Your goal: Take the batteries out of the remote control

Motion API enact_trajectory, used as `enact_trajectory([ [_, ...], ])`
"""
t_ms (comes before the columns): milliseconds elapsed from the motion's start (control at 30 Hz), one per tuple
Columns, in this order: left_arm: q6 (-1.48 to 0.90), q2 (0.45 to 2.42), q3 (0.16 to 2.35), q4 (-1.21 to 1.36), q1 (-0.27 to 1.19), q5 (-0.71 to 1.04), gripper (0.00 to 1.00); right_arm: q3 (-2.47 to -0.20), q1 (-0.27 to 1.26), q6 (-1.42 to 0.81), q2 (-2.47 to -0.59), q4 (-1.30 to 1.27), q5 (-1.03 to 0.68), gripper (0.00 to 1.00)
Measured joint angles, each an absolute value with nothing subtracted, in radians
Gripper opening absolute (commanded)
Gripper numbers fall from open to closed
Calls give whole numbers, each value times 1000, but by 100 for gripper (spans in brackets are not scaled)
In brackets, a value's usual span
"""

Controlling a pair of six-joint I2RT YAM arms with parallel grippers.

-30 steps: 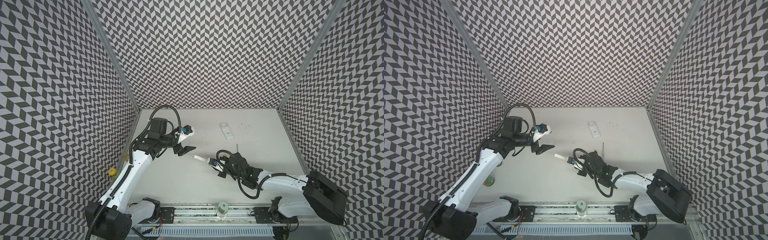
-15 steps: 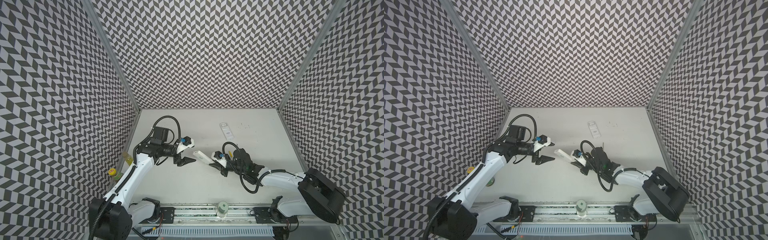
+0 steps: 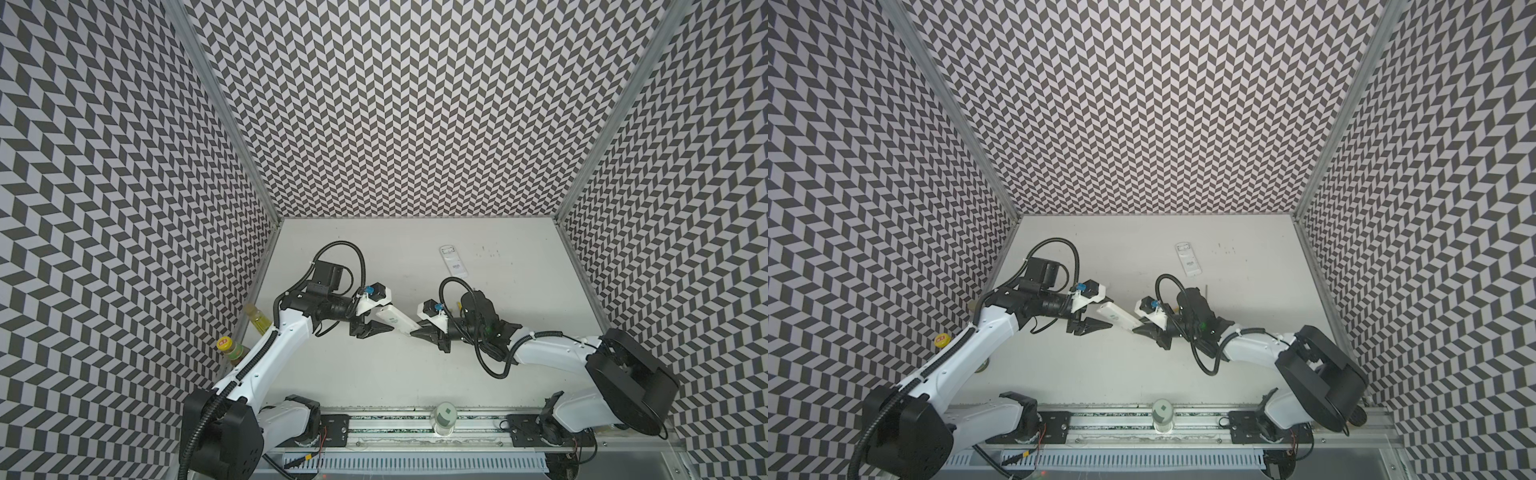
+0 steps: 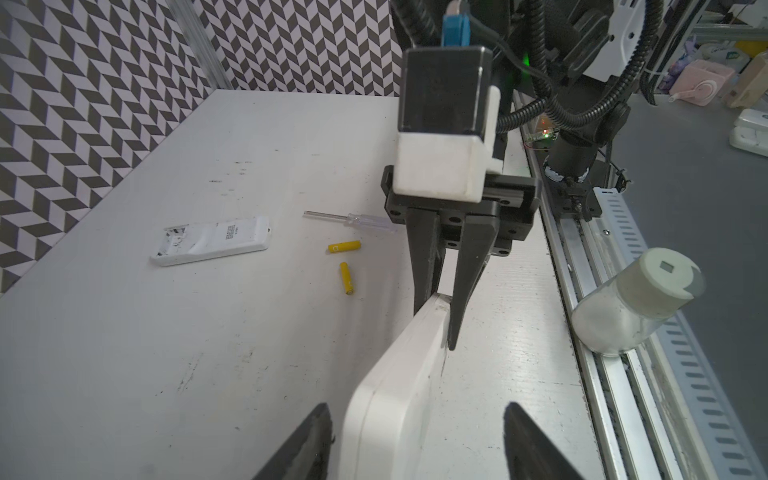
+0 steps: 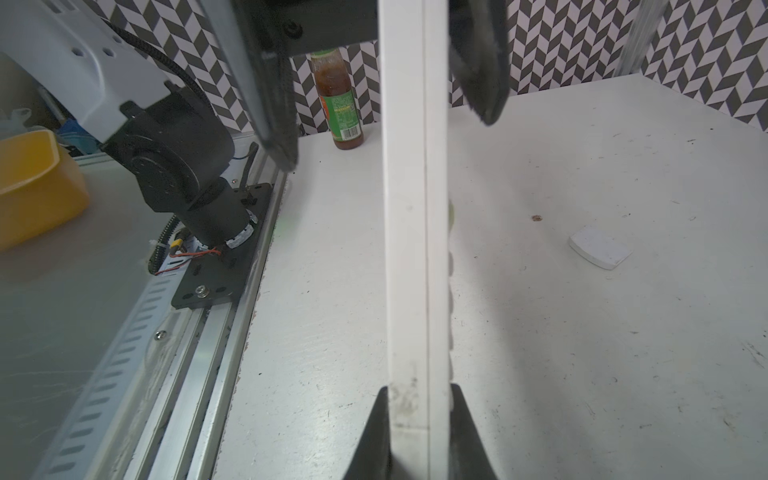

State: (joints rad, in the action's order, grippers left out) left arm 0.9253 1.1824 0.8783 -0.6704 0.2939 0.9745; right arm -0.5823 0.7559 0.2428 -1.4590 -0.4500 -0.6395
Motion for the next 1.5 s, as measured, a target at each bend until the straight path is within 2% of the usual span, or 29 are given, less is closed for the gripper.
enact_trajectory([
  [267,896,1187,859,-625,301,982,32,-588,756,238,-1462,-454,-674,0],
  [433,882,1185,850,-597,300,991,25,-601,756,235,-1463,-457,-689,0],
  [533,881,1185,842,-602,300,1000,16,-601,756,240,-1475,-459,-699,2],
  [633,880,1185,838,-614,300,1020,13,-603,754,252,-1480,-464,-717,18],
  [767,876,1185,828,-607,300,1008,6,-605,748,225,-1486,-488,-690,53],
  [867,865,1185,828,-600,300,990,7,-606,740,191,-1482,-530,-657,62],
  [1067,760,1185,824,-522,297,884,5,-517,691,67,-1404,-668,-578,67],
  [1167,649,1185,810,-442,286,833,7,-488,678,-26,-1382,-716,-516,67],
  [1233,577,1185,796,-393,282,807,7,-488,678,-95,-1382,-723,-466,66],
  [1333,471,1185,784,-341,276,772,1,-488,679,-210,-1390,-745,-405,66],
  [1500,318,1185,773,-265,269,696,0,-513,683,-330,-1474,-784,-379,67],
])
